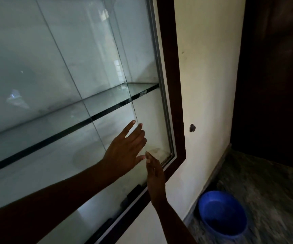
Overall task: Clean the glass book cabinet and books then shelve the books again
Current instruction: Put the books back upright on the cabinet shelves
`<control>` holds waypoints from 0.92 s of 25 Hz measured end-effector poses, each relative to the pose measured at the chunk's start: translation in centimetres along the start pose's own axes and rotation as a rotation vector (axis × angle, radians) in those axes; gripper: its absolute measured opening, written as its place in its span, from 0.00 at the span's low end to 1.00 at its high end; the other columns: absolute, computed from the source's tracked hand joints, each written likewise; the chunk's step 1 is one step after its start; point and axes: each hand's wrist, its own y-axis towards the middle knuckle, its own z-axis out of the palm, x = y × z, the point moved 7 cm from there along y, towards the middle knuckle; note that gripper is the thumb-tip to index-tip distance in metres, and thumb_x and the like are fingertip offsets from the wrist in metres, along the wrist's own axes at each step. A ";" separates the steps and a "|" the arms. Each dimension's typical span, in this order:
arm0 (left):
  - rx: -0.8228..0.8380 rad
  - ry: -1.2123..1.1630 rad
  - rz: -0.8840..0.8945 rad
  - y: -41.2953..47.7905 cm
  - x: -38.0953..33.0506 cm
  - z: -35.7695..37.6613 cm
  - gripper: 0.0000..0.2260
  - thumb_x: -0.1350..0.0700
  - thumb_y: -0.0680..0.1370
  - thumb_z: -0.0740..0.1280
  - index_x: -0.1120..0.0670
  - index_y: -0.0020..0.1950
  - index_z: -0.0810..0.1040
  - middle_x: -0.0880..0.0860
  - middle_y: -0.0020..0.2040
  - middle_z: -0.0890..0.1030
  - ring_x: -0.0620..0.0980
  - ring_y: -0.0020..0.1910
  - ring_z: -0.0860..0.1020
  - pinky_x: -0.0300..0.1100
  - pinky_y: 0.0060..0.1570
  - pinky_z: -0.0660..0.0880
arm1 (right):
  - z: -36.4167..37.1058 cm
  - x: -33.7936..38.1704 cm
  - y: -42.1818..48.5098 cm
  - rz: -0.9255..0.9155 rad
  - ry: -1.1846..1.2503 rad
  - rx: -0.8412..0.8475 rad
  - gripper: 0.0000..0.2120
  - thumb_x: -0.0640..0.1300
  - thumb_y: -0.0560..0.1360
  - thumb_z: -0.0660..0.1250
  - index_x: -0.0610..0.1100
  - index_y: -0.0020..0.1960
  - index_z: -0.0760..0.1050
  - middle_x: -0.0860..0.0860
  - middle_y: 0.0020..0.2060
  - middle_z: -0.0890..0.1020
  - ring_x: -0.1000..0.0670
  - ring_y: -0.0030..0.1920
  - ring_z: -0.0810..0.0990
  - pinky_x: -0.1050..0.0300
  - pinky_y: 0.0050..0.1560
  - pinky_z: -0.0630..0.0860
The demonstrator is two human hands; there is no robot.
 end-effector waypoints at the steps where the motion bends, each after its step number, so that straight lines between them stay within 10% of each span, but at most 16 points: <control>1: 0.014 0.011 -0.008 -0.4 0.1 -0.2 0.25 0.42 0.75 0.57 0.60 0.57 0.80 0.61 0.58 0.79 0.61 0.66 0.72 0.59 0.69 0.54 | 0.3 0.2 -0.4 0.003 0.009 0.009 0.11 0.44 0.79 0.58 0.58 0.58 0.71 0.56 0.58 0.76 0.58 0.60 0.73 0.64 0.61 0.68; 8: 0.034 0.000 -0.039 -3.8 0.4 -1.6 0.24 0.41 0.70 0.69 0.61 0.52 0.82 0.63 0.54 0.80 0.61 0.61 0.76 0.57 0.69 0.54 | 2.2 0.4 -3.5 0.015 0.029 0.110 0.14 0.55 0.74 0.56 0.59 0.59 0.70 0.58 0.58 0.76 0.62 0.60 0.72 0.69 0.59 0.69; 14: 0.071 -0.050 -0.139 -4.4 0.2 -2.6 0.21 0.42 0.72 0.67 0.60 0.51 0.83 0.62 0.55 0.81 0.60 0.63 0.75 0.58 0.69 0.55 | 1.2 1.5 -3.2 0.017 -0.093 0.270 0.13 0.44 0.78 0.61 0.51 0.62 0.71 0.51 0.62 0.76 0.54 0.63 0.73 0.51 0.66 0.70; 19: -0.117 -0.625 -0.451 -12.5 -1.9 -7.7 0.26 0.41 0.81 0.46 0.52 0.61 0.78 0.54 0.63 0.77 0.52 0.66 0.73 0.53 0.69 0.62 | -0.8 7.7 -8.0 -0.197 -0.218 0.398 0.13 0.40 0.78 0.63 0.57 0.55 0.75 0.64 0.53 0.79 0.64 0.56 0.76 0.70 0.57 0.70; 23: -0.096 -1.062 -0.845 -27.3 -4.0 -9.7 0.17 0.39 0.78 0.56 0.43 0.59 0.78 0.38 0.62 0.75 0.35 0.61 0.71 0.37 0.63 0.69 | 3.8 8.8 -18.3 -0.004 -0.195 0.699 0.09 0.51 0.74 0.64 0.63 0.48 0.80 0.63 0.46 0.83 0.59 0.51 0.80 0.62 0.52 0.75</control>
